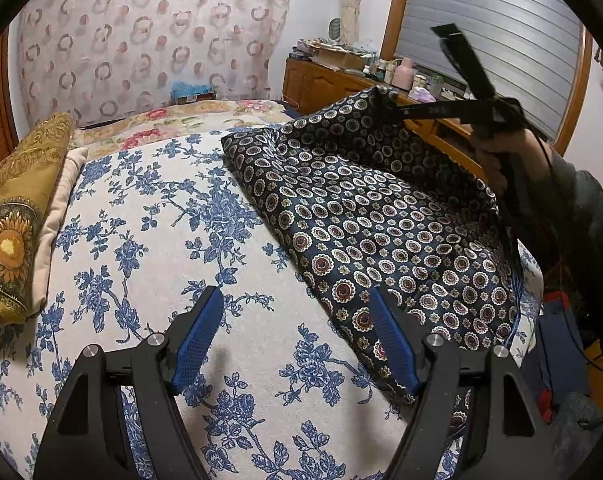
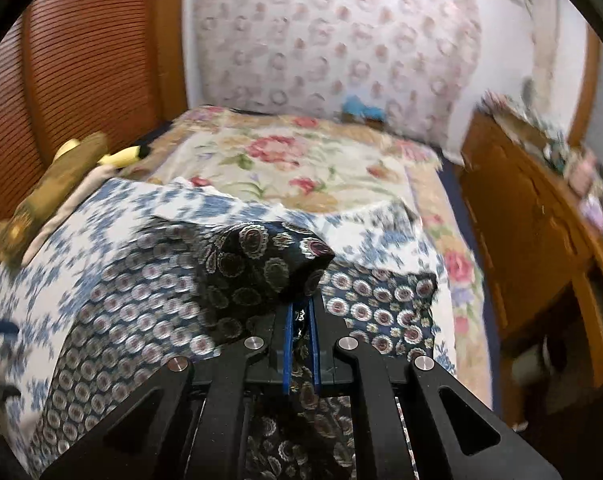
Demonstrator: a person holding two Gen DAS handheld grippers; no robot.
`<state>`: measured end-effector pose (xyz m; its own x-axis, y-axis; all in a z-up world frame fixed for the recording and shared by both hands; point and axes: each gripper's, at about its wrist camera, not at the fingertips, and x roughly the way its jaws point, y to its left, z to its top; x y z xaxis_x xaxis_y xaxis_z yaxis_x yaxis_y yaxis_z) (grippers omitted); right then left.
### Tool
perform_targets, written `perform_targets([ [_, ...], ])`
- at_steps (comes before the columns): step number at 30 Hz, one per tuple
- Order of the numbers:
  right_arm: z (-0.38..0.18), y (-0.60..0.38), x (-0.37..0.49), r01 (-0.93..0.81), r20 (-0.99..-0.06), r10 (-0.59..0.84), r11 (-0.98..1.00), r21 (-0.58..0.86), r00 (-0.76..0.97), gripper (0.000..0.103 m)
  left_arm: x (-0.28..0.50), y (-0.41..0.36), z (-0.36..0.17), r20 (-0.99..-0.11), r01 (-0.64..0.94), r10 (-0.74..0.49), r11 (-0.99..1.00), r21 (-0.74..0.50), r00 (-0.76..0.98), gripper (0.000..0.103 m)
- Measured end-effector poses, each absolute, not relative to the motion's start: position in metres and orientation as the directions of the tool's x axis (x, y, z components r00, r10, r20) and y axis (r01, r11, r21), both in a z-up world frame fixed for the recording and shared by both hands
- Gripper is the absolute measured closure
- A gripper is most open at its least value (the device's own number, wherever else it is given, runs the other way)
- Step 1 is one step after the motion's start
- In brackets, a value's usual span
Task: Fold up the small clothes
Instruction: 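Pinch the navy robe's folded end with the right gripper and lift it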
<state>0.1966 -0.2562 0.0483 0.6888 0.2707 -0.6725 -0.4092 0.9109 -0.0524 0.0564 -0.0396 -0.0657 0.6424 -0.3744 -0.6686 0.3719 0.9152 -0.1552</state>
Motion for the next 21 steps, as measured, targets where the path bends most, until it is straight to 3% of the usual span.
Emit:
perform_targets([
  [6, 0.035, -0.253, 0.219, -0.416, -0.731, 0.310, 0.909, 0.039, 0.608, 0.086, 0.057, -0.037, -0.069, -0.672, 0.364, -0.374, 0.917, -0.163, 0.639, 0.027],
  [12, 0.019, -0.249, 0.228, -0.442, -0.764, 0.302, 0.897, 0.025, 0.570, 0.084, 0.057, -0.040, -0.069, -0.674, 0.369, -0.376, 0.915, -0.163, 0.636, 0.027],
  [15, 0.020, -0.248, 0.228, -0.463, -0.747, 0.328, 0.886, 0.030, 0.579, 0.093, 0.056, -0.042, -0.070, -0.676, 0.373, -0.376, 0.914, -0.159, 0.633, 0.027],
  [21, 0.035, -0.258, 0.231, -0.455, -0.686, 0.326, 0.890, -0.008, 0.650, 0.097, 0.059, -0.043, -0.072, -0.678, 0.368, -0.377, 0.915, -0.167, 0.630, 0.027],
])
